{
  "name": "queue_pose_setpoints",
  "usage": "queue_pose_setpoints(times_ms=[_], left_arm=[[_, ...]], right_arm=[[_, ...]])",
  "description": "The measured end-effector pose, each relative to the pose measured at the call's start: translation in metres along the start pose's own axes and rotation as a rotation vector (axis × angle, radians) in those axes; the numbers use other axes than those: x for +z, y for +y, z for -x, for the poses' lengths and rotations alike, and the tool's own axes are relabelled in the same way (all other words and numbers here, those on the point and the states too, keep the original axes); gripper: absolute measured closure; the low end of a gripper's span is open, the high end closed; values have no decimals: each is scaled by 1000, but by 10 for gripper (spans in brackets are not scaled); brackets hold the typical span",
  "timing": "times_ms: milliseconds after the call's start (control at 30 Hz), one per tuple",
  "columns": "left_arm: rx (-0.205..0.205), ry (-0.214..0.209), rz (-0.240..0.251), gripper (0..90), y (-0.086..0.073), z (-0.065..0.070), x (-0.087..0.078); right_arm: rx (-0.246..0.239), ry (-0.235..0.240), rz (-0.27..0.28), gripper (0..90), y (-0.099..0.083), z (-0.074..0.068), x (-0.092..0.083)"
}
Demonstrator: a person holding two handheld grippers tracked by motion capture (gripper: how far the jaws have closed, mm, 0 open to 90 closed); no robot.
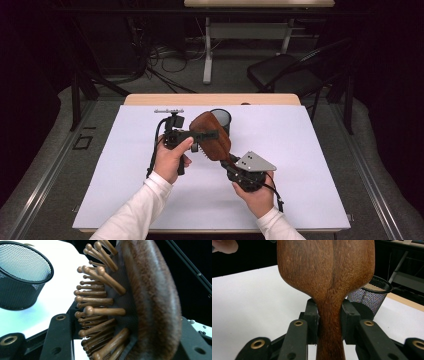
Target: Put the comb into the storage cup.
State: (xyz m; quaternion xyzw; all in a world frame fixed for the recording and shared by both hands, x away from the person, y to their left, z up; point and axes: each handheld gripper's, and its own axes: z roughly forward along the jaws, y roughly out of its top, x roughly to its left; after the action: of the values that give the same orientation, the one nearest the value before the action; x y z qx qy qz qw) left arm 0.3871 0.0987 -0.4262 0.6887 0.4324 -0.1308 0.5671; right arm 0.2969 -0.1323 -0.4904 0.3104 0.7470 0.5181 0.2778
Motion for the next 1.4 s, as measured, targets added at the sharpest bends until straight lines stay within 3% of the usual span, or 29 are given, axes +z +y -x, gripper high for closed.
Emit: queue_pose_setpoints(times_ms=[367,533,1000,1100,1400], left_arm=[[-1,12,0,486,1,-1,1],[-5,20,8,486,1,-3,0],[-15,34,26,486,3,-6,-4],[-18,39,28,486,3,-6,-5],[-21,44,39,486,5,-9,-8]], right_arm=[[30,18,4,595,1,1,0],[31,1,7,541,2,1,0],[48,-15,-52,370,6,-2,5],[56,-2,-46,365,6,0,5],[20,9,-8,329,7,1,7]])
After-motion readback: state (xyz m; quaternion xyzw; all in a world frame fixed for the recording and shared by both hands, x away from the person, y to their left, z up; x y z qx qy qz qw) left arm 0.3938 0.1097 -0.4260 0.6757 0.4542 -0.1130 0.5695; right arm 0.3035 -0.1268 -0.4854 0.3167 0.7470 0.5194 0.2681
